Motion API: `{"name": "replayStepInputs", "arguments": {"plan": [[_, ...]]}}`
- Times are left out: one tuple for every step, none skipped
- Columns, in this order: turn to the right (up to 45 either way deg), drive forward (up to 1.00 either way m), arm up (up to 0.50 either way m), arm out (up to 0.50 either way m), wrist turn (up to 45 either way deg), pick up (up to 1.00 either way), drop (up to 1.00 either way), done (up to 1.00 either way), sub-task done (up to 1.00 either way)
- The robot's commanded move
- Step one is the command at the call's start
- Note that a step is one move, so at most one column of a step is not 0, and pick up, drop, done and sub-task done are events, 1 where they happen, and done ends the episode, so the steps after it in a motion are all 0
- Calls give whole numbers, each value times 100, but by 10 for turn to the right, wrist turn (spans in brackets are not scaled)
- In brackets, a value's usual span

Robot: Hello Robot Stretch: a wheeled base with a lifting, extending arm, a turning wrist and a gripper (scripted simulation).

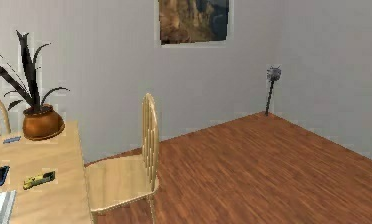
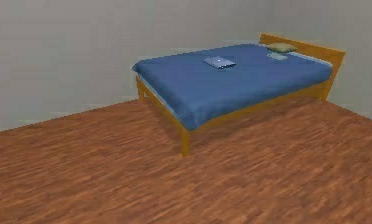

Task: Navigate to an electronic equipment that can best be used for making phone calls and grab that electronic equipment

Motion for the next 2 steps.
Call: {"name": "replayStepInputs", "arguments": {"plan": [[60,0,0,0,0,0,0,0,0],[0,75,0,0,0,0,0,0,0]]}}
